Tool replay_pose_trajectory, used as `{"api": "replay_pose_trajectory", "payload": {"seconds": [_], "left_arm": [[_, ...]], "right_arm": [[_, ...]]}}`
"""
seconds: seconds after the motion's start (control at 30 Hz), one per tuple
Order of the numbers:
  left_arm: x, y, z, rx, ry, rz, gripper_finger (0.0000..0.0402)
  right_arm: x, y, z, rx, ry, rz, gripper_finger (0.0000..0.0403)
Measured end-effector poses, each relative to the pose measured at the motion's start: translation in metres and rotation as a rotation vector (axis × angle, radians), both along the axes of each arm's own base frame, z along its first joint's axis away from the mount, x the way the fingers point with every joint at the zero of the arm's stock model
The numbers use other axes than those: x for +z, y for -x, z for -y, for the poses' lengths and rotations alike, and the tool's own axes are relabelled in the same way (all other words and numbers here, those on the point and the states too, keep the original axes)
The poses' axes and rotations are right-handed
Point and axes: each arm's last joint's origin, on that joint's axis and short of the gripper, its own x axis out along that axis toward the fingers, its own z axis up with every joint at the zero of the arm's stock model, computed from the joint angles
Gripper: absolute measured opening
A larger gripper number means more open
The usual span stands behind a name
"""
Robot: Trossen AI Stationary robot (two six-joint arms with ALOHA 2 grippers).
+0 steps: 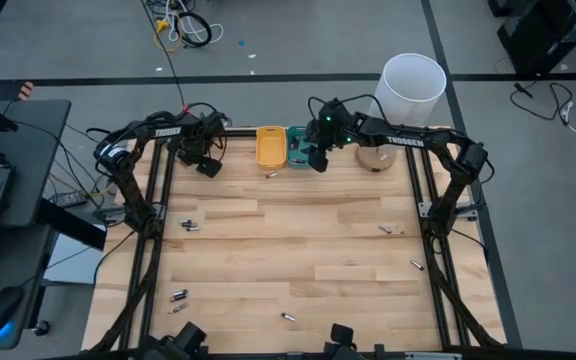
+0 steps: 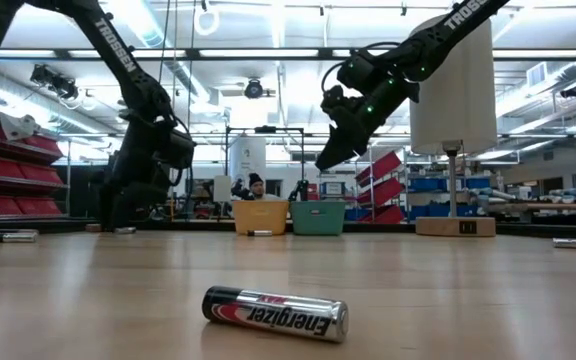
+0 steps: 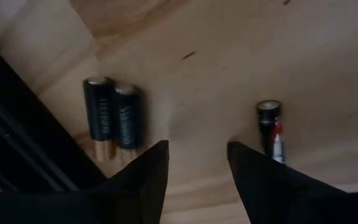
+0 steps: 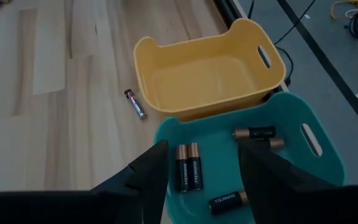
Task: Sort batteries
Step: Put the black battery into the green bin
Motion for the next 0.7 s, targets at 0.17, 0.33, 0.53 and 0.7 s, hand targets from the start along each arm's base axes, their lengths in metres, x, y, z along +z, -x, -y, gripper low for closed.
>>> {"api": "replay_pose_trajectory", "payload": {"seconds": [0.17, 0.33, 0.53, 0.7], "left_arm": [[0.000, -0.001, 0.001, -0.003, 0.003, 0.001, 0.0186], [0.000, -0.003, 0.003, 0.009, 0.007, 0.003, 0.0186], [0.008, -0.007, 0.004, -0.003, 0.002, 0.024, 0.0186], [0.025, -0.015, -0.008, -0.024, -0.050, 0.056, 0.0186]], "right_arm": [[-0.001, 0.001, 0.000, 0.000, -0.005, -0.008, 0.0178], [-0.001, 0.001, 0.000, 0.000, -0.007, -0.009, 0.0178], [-0.001, 0.001, 0.000, 0.007, 0.002, -0.012, 0.0178], [-0.001, 0.001, 0.000, 0.009, 0.004, -0.013, 0.0178]]}}
